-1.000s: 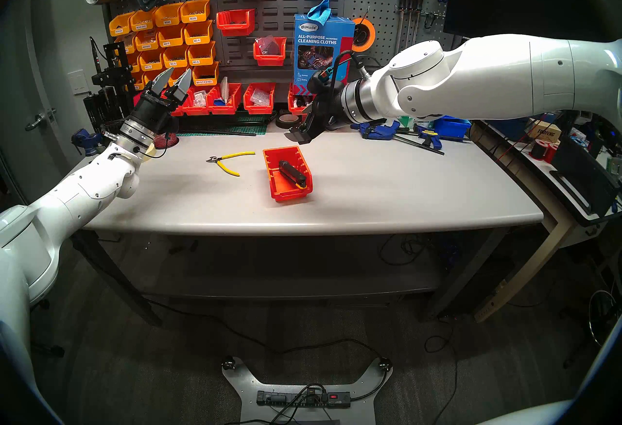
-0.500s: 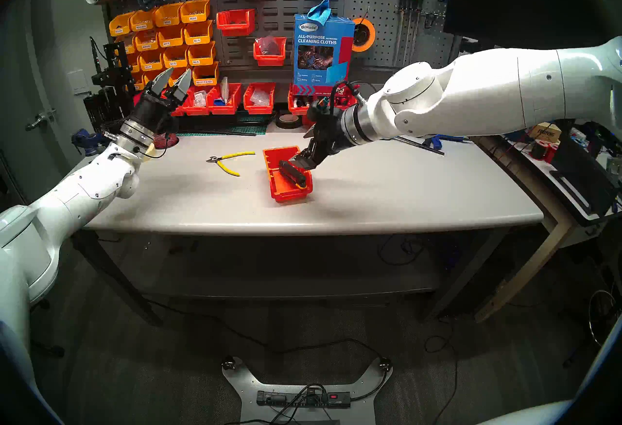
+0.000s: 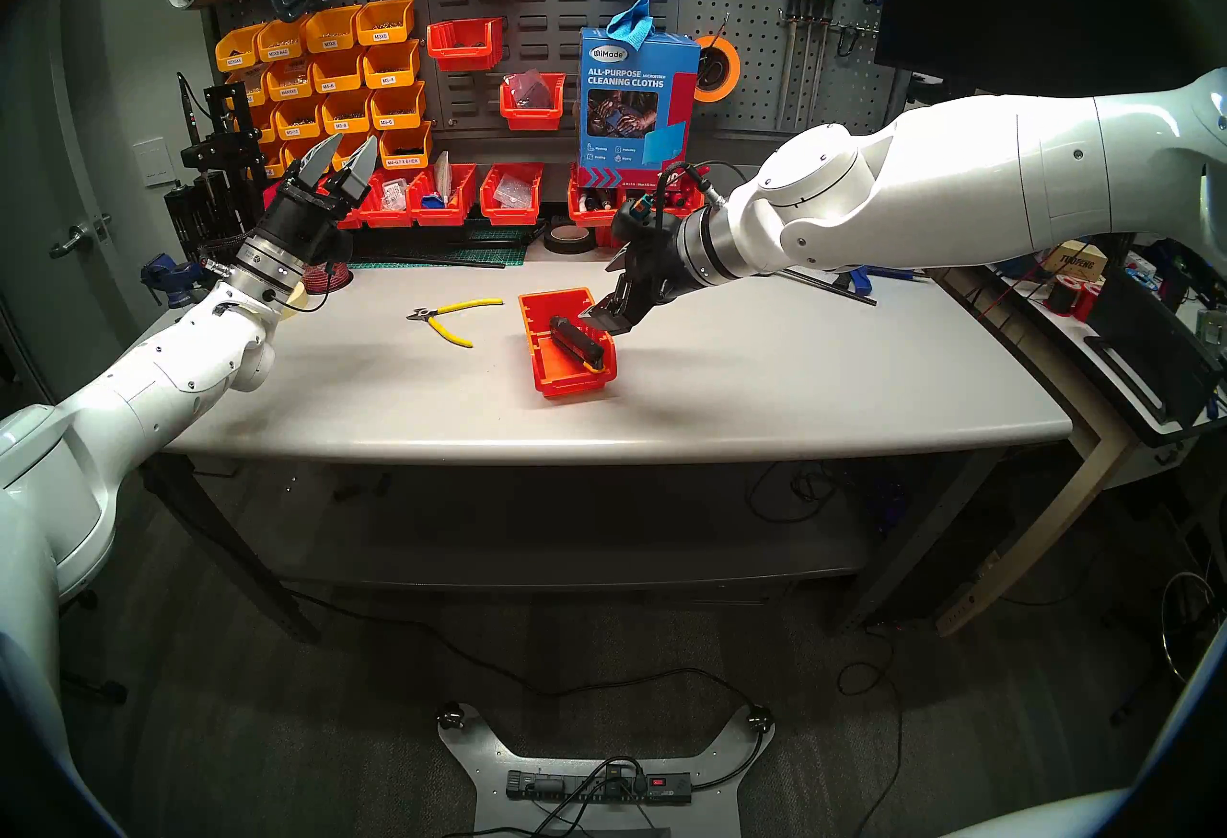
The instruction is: Take out tools from the storage box
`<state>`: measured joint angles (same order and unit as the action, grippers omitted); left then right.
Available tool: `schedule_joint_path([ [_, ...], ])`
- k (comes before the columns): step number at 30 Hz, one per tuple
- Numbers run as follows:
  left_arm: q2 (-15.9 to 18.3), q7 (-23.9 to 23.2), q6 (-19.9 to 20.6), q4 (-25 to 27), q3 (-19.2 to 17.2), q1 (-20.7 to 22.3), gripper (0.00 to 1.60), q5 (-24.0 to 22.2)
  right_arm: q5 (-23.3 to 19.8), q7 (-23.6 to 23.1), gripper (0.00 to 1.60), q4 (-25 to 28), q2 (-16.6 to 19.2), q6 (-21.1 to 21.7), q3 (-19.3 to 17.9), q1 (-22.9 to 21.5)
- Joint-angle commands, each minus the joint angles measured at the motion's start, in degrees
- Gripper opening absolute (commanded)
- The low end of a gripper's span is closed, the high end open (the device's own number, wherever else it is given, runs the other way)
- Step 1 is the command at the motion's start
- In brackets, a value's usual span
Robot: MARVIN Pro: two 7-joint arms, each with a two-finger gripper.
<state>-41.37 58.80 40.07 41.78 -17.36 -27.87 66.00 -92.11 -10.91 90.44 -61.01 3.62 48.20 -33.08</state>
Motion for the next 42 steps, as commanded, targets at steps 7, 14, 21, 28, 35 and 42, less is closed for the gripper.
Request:
schedule_joint_path([
  [7, -0.06, 0.02, 0.08, -0.12, -0.52, 0.92, 1.60, -0.15, -0.20, -1.09, 1.60, -1.46, -2.63, -1.46, -2.45, 0.48],
  [14, -0.07, 0.04, 0.08, -0.15, -0.52, 0.92, 1.60, -0.16, 0.24, -1.33, 1.60, -0.16, -3.00, -1.57, -1.99, 0.38],
  [21, -0.08, 0.05, 0.07, -0.16, -0.53, 0.92, 1.60, -0.16, 0.00, -0.88, 1.60, 0.09, -3.57, -1.24, -1.73, 0.67],
  [28, -0.08, 0.05, 0.07, -0.16, -0.52, 0.92, 1.60, -0.16, 0.07, -0.37, 1.60, -0.15, -4.48, -0.60, -1.25, 0.83],
  [35, -0.07, 0.05, 0.07, -0.15, -0.52, 0.92, 1.60, -0.16, -0.90, 1.85, 1.60, -1.03, -5.61, 0.98, -0.94, 1.48],
  [42, -0.06, 0.03, 0.08, -0.13, -0.51, 0.92, 1.60, -0.16, -1.53, 1.81, 1.60, -5.07, -7.11, 1.53, -1.22, 2.47],
])
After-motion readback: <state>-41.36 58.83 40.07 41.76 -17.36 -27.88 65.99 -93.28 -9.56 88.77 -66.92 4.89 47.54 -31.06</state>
